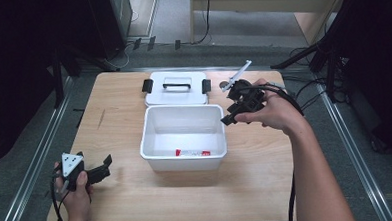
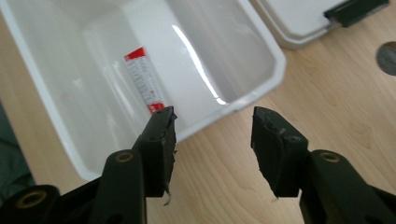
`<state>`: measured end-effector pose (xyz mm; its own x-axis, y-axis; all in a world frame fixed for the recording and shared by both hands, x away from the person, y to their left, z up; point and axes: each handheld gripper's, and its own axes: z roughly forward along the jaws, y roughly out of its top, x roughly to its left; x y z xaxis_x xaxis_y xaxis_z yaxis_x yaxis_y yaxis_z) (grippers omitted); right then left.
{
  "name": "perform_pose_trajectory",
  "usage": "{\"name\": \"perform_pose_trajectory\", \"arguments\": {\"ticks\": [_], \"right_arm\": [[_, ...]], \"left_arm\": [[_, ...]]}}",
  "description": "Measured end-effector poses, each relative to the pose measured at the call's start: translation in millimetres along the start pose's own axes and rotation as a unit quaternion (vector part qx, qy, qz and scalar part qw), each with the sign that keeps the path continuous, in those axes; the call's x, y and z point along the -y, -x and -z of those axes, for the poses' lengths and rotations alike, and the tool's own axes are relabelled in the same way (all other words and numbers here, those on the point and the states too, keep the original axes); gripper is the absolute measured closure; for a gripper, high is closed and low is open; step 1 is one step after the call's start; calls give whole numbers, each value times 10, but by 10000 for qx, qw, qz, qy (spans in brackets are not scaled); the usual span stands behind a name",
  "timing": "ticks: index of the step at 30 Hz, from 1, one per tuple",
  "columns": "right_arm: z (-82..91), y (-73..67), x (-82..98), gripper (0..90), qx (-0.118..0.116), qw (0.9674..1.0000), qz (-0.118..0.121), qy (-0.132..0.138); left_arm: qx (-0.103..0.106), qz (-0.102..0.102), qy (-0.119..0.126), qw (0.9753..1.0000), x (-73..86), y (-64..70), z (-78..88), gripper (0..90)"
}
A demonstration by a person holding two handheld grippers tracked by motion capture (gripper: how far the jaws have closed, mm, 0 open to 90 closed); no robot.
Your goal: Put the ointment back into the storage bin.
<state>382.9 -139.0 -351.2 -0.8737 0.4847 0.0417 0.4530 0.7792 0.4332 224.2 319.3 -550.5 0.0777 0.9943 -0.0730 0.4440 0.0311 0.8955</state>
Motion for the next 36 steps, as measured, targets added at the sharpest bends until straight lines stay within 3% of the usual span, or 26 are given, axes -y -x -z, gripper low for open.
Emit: {"name": "perform_pose_trajectory", "arguments": {"ticks": [4, 7, 10, 13, 18, 22, 24, 25, 27, 30, 32, 36], "right_arm": [[37, 99, 192, 486, 149, 9990, -358, 221], [44, 158, 339, 396, 170, 9971, -705, 224], [32, 203, 489, 314, 402, 9951, -883, 175], [19, 239, 683, 255, 694, 9915, -1082, 212], [-25, 279, 969, 153, 844, 9850, -1478, 280], [-74, 300, 1194, 57, 1023, 9777, -1792, 391], [-105, 315, 1335, 15, 1170, 9706, -2026, 565], [-116, 319, 1378, 0, 1164, 9688, -2099, 617], [-164, 322, 1504, 0, 1178, 9637, -2279, 740], [-219, 308, 1644, 0, 1261, 9597, -2351, 884], [-261, 291, 1759, 0, 1364, 9552, -2426, 1012], [-360, 246, 2008, 0, 1730, 9415, -2588, 1288]], "left_arm": [[1, 13, 11, 10000, 1, 2, 0, 0], [7, 6, -1, 10000, 1, 0, 2, 0], [-3, -8, -8, 10000, 1, 1, 2, 0], [3, -6, -5, 10000, 1, 0, 2, 0], [-5, -16, -19, 10000, 0, 2, 2, 0], [-5, -6, -13, 10000, 1, 1, 2, 0], [-5, -9, -12, 10000, 1, 1, 2, 0], [-7, -8, -7, 10000, 1, 1, 2, 0], [-8, -10, -12, 10000, 1, 1, 2, 0], [-10, -6, -8, 10000, 1, 1, 2, 0], [-1, 3, 1, 10000, 2, 1, 2, 0], [-8, -4, -12, 10000, 1, 1, 2, 0]]}}
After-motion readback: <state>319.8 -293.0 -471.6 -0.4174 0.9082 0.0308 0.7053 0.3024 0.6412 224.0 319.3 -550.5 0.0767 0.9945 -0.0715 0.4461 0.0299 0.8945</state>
